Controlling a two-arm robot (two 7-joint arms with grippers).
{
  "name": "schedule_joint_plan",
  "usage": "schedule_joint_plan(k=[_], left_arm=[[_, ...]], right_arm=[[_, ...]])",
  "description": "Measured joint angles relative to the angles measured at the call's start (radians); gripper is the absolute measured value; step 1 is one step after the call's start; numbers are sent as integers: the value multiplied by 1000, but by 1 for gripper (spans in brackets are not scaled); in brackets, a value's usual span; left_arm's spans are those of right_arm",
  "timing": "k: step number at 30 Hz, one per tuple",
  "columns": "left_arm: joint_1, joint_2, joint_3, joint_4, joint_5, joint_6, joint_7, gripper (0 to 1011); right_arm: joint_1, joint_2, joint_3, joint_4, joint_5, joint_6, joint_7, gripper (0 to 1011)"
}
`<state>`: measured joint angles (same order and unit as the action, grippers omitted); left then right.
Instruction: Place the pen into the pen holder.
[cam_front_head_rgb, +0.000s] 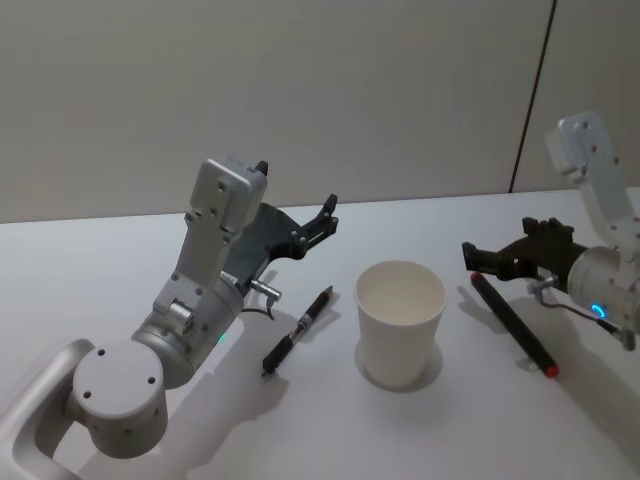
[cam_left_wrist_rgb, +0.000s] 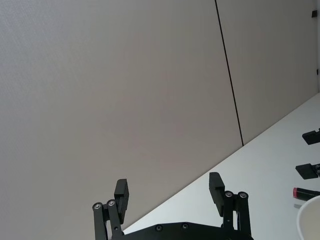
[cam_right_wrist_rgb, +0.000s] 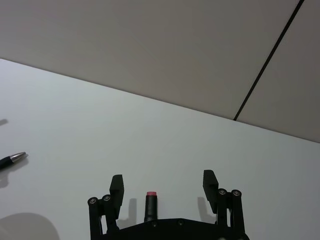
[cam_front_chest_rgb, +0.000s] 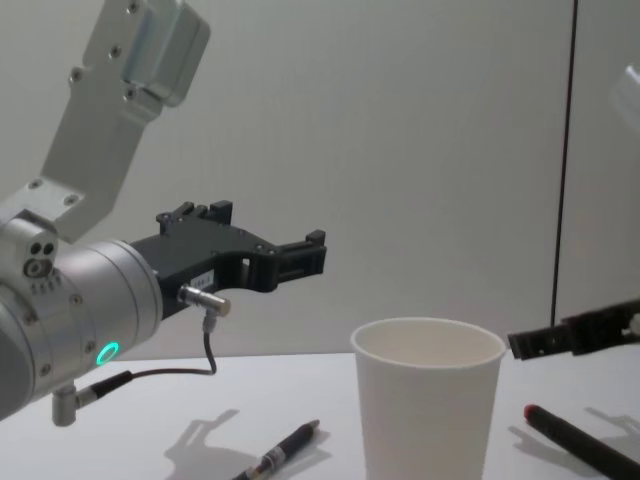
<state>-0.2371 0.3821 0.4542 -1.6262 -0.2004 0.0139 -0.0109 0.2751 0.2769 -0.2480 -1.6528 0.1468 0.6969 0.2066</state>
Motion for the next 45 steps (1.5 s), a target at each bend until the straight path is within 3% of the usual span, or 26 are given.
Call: schedule_joint_plan(k=[10,33,41,45], left_arm=[[0,0,0,0,0,0,0,1001],[0,0,0,0,0,0,0,1001],[0,0,0,0,0,0,0,1001],[0,0,0,0,0,0,0,1001]], right_arm=[[-9,-19,-21,8,-36,32,-30,1001],[-32,-51,-49,67,-58,52,-52,1002],[-34,-55,-54,74,-61,51,-52,829],[-35,-56,-55,77,-62,51,-53,789]])
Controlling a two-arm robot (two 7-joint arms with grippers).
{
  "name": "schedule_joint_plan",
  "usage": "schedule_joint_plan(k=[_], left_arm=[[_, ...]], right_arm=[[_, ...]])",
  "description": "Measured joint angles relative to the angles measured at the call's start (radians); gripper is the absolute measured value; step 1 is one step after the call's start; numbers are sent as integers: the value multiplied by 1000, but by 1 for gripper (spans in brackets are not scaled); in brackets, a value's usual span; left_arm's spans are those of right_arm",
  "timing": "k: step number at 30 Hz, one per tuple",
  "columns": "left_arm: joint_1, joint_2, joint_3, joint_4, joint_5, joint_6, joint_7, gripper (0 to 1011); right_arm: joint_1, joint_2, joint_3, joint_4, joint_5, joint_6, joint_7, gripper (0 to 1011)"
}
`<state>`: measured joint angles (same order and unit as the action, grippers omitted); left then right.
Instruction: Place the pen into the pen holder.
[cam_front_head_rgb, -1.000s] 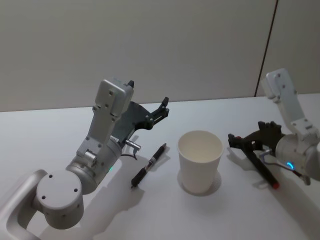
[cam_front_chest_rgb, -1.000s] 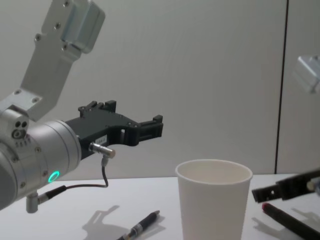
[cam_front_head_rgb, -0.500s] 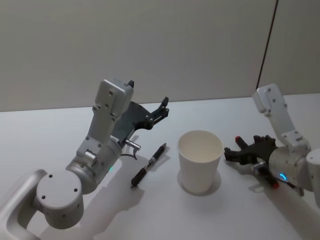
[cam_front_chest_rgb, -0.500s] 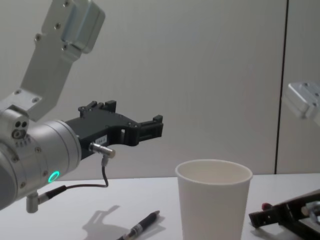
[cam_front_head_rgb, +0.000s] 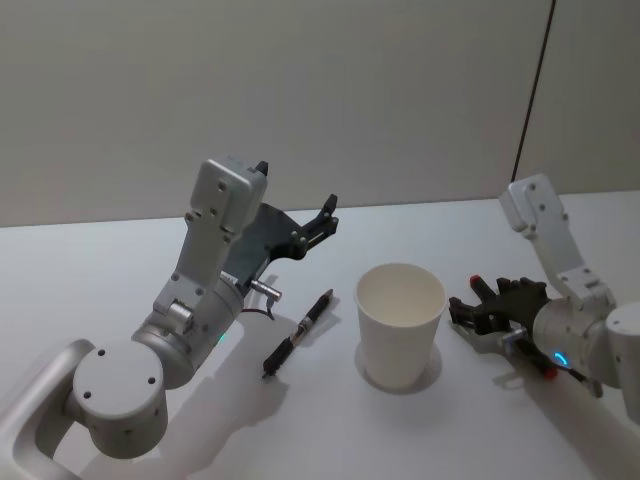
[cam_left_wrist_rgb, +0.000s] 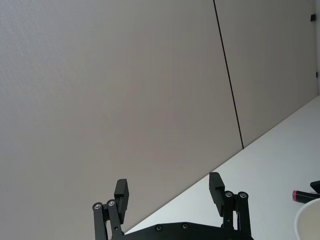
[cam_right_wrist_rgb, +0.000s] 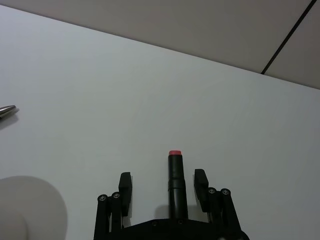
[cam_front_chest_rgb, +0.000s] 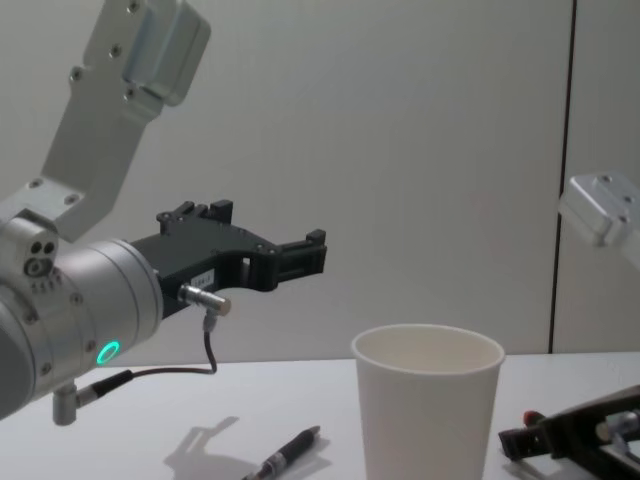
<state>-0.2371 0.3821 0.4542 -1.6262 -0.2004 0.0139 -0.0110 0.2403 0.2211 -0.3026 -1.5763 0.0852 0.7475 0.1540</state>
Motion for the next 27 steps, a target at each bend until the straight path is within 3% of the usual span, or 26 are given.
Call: schedule_joint_plan(k=[27], left_arm=[[0,0,0,0,0,0,0,1001]], right_arm=[[-4,-2,-2,9,-4,-1,-2,616]])
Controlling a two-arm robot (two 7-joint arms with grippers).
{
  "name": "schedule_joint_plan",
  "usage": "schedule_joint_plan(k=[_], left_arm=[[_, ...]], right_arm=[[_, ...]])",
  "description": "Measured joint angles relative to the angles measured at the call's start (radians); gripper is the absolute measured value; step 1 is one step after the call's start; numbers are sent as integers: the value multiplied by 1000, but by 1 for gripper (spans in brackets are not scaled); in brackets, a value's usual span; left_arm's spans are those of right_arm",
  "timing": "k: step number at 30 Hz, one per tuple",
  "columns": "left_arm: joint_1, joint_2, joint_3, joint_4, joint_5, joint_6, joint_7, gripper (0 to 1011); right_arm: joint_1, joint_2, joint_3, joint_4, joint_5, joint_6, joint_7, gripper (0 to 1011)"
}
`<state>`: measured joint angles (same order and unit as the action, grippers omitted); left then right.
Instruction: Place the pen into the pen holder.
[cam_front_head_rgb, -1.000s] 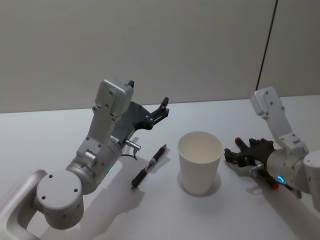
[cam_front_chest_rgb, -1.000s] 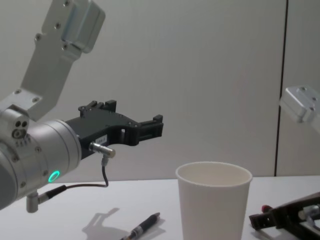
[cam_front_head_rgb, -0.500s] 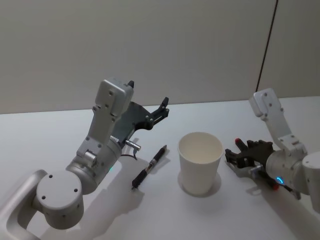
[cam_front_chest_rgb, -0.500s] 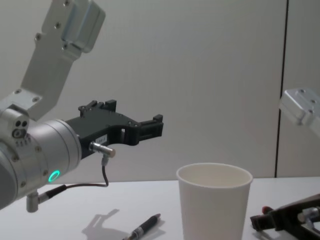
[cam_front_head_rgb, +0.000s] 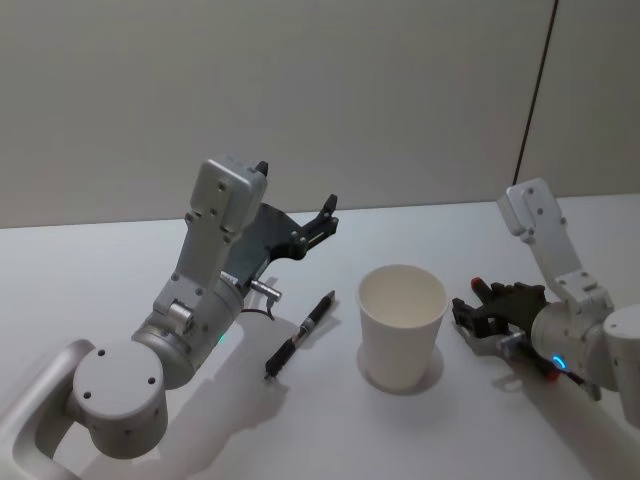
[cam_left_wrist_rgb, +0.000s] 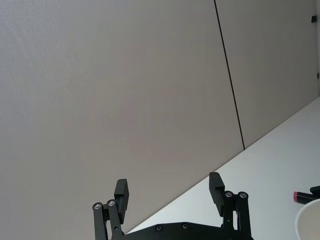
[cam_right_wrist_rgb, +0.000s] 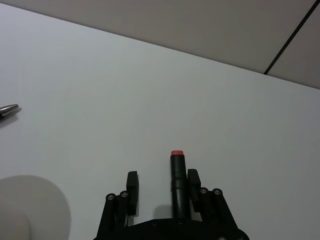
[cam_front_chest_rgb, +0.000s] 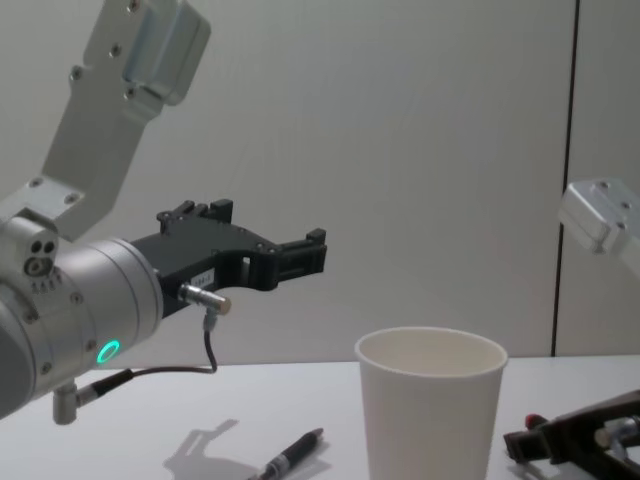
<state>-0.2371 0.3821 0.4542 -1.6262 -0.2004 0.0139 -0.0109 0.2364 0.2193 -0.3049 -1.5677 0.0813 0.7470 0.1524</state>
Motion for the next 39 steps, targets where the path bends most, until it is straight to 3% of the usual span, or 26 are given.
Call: schedule_joint_plan(k=[39], left_arm=[[0,0,0,0,0,0,0,1001]], right_arm=[[-2,0,0,2,-1,2,-1,352]])
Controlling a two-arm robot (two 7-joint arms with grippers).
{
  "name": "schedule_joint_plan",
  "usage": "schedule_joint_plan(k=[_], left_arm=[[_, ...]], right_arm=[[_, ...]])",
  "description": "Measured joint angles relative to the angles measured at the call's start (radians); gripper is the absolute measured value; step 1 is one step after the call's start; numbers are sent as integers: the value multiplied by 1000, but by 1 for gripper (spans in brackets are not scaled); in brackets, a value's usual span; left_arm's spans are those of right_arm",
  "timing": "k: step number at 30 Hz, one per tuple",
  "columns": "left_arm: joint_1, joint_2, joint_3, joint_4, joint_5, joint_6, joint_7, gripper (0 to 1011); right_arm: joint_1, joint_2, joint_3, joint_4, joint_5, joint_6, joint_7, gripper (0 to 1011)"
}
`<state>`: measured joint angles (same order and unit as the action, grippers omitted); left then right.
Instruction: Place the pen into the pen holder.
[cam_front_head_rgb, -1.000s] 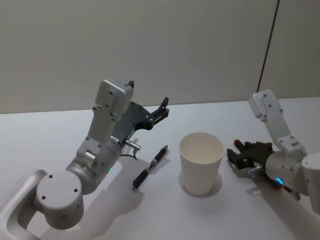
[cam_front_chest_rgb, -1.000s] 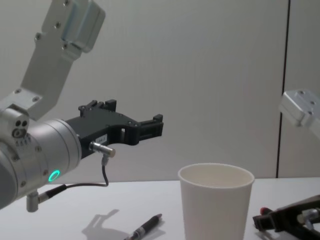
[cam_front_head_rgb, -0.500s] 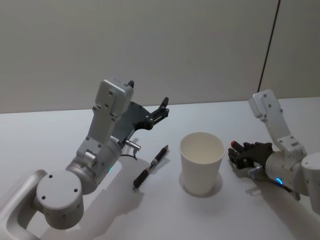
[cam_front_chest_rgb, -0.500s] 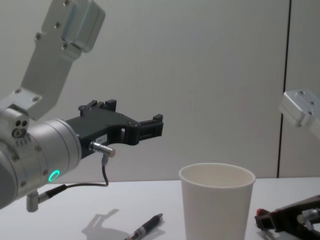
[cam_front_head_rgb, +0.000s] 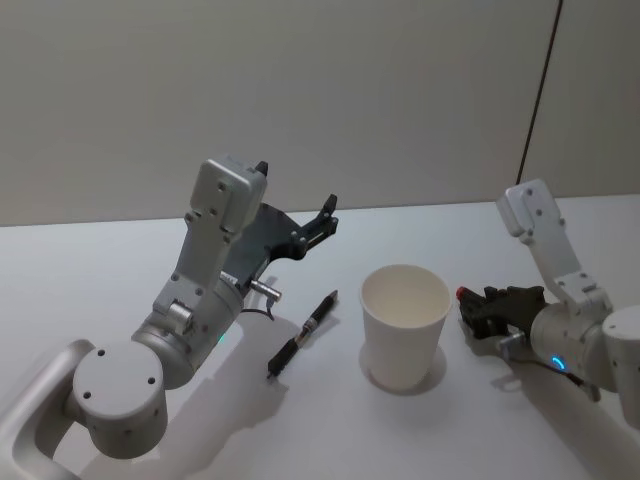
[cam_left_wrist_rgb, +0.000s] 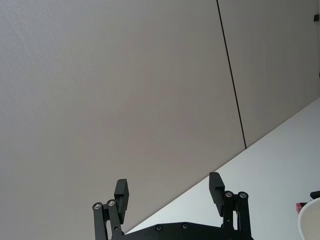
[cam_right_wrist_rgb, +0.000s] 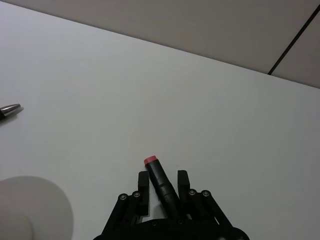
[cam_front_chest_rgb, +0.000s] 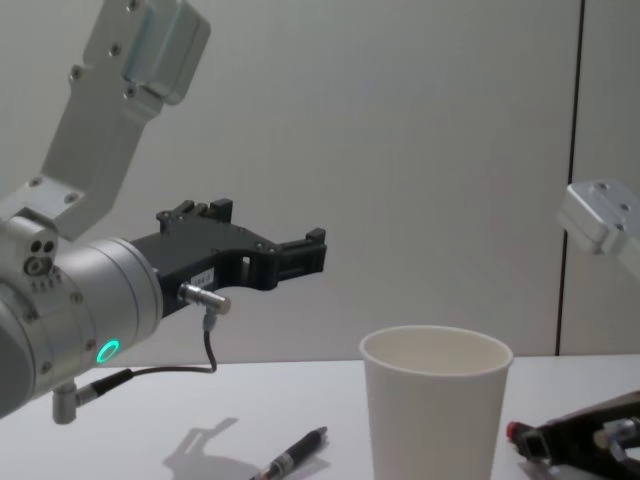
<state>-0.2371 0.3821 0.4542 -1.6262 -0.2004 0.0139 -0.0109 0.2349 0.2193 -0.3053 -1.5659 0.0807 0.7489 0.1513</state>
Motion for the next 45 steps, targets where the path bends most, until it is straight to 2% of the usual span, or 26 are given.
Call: schedule_joint_plan(k=[24,42,45], left_arm=[[0,0,0,0,0,0,0,1001],[0,0,0,0,0,0,0,1001],[0,0,0,0,0,0,0,1001]], right_arm=[[0,0,0,2,0,0,0,195],[0,-1,1,2,3,1,-2,185],[-1,-3,2,4,10,-12,-9,185]])
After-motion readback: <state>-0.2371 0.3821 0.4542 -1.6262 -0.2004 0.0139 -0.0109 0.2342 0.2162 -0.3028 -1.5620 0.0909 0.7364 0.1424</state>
